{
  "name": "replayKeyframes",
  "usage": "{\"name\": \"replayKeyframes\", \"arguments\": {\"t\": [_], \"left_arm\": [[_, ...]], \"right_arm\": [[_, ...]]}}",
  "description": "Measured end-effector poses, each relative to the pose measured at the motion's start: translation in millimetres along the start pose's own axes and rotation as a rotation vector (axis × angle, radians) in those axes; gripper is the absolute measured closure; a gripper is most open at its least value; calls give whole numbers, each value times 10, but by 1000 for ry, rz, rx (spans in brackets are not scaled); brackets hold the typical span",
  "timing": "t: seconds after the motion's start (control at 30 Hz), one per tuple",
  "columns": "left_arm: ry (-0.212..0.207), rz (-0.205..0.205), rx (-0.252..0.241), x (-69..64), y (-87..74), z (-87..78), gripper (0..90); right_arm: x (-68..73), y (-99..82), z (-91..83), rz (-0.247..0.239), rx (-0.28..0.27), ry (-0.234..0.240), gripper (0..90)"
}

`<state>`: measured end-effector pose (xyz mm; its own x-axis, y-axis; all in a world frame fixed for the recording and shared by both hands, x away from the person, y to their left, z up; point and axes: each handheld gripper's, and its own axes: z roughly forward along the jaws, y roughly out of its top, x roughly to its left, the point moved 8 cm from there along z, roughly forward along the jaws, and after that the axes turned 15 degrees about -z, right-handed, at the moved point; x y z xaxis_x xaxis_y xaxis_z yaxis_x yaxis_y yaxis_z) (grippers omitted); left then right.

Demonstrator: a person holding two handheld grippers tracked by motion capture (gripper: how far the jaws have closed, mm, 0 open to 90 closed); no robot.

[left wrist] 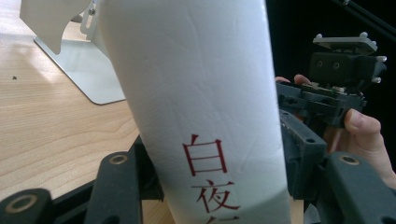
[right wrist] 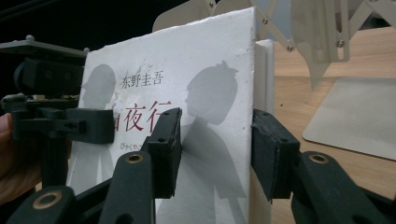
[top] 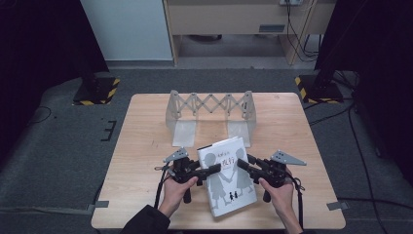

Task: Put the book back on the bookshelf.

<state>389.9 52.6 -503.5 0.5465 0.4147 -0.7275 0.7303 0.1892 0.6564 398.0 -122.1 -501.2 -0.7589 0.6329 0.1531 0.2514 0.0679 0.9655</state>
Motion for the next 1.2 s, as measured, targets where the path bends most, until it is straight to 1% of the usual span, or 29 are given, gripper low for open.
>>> {"name": "replayKeyframes", "arguments": {"t": [0.03, 0.07, 0.13, 0.17, 0.27, 0.33, 0.4, 0.5, 0.57, 0.6, 0.63, 0.73, 0.83, 0.93, 1.2], "left_arm": [[-6, -1, -1, -16, 5, -3, 445], [-3, 2, 2, -29, 7, -5, 452], [-4, 15, 8, -53, 11, -3, 454], [-8, 16, 13, -61, 12, -6, 455], [-18, 2, 25, -79, 26, -13, 469], [-19, -10, 33, -78, 34, -17, 472], [-21, -12, 46, -78, 48, -20, 476], [-14, 2, 43, -100, 96, -23, 480], [-16, 9, 31, -122, 145, -29, 488], [-18, 12, 23, -135, 169, -32, 494], [-19, 20, 15, -148, 192, -33, 500], [-5, 61, 8, -184, 248, -38, 506], [3, 93, 1, -202, 279, -39, 508], [-15, 114, 0, -203, 260, -58, 506], [-41, 147, 13, -207, 151, -161, 500]], "right_arm": [[-12, 4, -12, 0, -2, -5, 564], [-29, 8, -26, -4, -4, -11, 562], [-75, 17, -71, -3, -12, -27, 528], [-110, 20, -102, 6, -19, -37, 517], [-237, 15, -200, 20, -28, -75, 511], [-317, -15, -249, 24, -11, -109, 500], [-389, -64, -280, 25, 18, -149, 486], [-462, -106, -315, 23, 33, -170, 460], [-512, -121, -341, 14, 45, -189, 459], [-531, -128, -354, 19, 52, -199, 459], [-558, -140, -368, 8, 59, -208, 460], [-618, -182, -398, -8, 90, -234, 461], [-663, -216, -414, -15, 109, -252, 466], [-687, -241, -422, -22, 123, -261, 466], [-656, -258, -389, -25, 140, -266, 456]]}}
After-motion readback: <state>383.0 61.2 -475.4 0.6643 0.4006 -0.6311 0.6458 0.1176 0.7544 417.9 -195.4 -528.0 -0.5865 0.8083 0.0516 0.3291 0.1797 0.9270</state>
